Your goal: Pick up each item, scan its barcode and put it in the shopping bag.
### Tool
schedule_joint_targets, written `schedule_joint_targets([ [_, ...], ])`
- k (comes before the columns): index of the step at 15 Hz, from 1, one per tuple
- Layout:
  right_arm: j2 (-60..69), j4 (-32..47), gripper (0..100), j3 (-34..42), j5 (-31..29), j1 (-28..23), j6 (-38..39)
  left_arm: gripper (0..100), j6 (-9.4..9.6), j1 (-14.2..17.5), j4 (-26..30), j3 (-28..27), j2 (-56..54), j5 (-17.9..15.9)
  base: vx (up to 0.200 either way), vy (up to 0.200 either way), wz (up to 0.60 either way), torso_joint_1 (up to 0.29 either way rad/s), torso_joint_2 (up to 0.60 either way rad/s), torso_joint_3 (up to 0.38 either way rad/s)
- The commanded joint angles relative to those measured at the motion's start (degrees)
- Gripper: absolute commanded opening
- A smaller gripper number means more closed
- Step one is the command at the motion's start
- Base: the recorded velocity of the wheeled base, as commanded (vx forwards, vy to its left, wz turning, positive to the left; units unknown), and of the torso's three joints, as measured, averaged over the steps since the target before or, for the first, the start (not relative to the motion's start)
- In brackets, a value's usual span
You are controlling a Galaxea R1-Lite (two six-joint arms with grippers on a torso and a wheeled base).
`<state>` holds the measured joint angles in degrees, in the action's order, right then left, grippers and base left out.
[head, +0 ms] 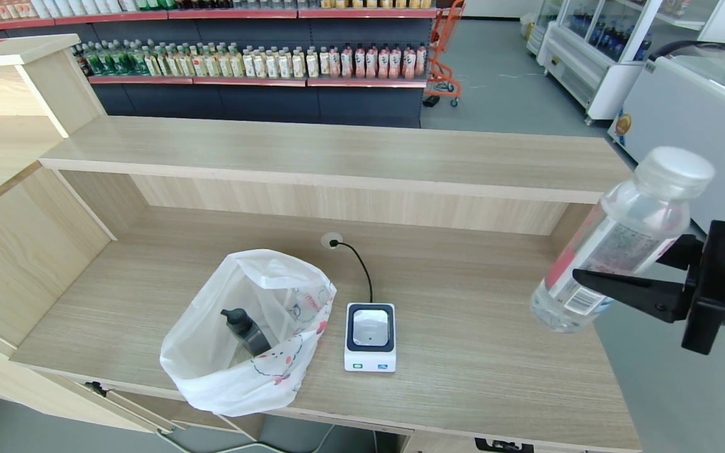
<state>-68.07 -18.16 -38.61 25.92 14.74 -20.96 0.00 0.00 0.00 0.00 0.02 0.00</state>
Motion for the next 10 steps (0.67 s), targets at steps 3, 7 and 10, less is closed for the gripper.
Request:
schedule_joint_targets([
  [3,-8.0,-10.1,0,5.2,-0.3,-4.0,-4.9,100,0.00,0.0,0.0,0.0,0.0,0.0,0.000,0.000,0.00,0.000,0.00,0.000],
  [7,-13.8,-18.0,0,5.6,-2.4,-4.9,-11.3,100,0.00,0.0,0.0,0.0,0.0,0.0,0.000,0.000,0.00,0.000,0.00,0.000],
  [10,-17.9,-24.5,0,5.6,-2.2,-4.7,-11.6,100,0.00,0.0,0.0,0.0,0.0,-0.1,0.000,0.000,0.00,0.000,0.00,0.000],
])
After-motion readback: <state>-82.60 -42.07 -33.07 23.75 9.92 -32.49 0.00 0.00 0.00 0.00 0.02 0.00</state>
